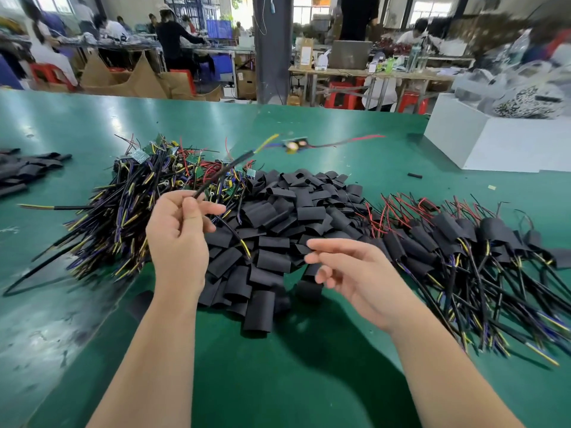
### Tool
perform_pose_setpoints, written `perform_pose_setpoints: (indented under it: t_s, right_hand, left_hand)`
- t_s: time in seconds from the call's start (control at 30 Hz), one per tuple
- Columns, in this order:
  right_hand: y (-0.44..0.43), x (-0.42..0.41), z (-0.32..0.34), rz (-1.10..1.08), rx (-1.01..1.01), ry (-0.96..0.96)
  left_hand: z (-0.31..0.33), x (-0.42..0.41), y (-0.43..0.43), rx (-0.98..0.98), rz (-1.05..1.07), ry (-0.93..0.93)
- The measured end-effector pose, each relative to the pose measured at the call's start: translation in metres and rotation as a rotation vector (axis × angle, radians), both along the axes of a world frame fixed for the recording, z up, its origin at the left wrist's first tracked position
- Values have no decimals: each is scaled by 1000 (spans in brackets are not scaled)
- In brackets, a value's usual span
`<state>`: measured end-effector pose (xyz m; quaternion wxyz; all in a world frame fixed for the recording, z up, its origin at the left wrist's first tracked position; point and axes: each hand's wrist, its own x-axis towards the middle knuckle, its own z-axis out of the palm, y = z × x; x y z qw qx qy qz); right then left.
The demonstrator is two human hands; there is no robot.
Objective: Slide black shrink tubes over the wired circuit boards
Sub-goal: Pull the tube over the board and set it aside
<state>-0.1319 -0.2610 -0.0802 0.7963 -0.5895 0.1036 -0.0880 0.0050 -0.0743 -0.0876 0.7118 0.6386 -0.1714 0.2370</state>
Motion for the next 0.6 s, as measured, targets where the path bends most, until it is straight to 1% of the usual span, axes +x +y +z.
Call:
perform_pose_setpoints:
  t_s: [0.1,0.2,0.27,0.33,0.37,0.43,0.47,0.5,0.53,0.6]
  right_hand:
    - [-1,-1,-1,179,185,-148]
    - [-10,-5,1,222,220,-349]
    - [-12,-6,3,195,269,-399]
    - [-12,-5,6,87,279,-373]
    - [-10,-4,7,21,261,-339]
    - [-7,-1,6,-73,226,-271]
    - [-7,0,4,-101,216,-248]
    - [-5,1,4,-117,210,-232]
    - [-3,2,3,-127,201,-219]
    - [2,4,1,-137,181,-185]
  left_hand:
    - [0,-6,-5,164,-171,-18]
    - [0,-10,-10,281,-244,-5]
    - [0,-11,-9,321,-239,38]
    - [-1,-12,-7,401,-182,53]
    - [-3,-12,-7,507,-111,41]
    - [-4,-15,-9,793,110,2]
    - [-2,-18,-11,877,201,-21]
    - [0,-23,-15,900,229,-50]
    - [3,-28,-19,882,202,-98]
    - [4,-40,-30,839,52,-206]
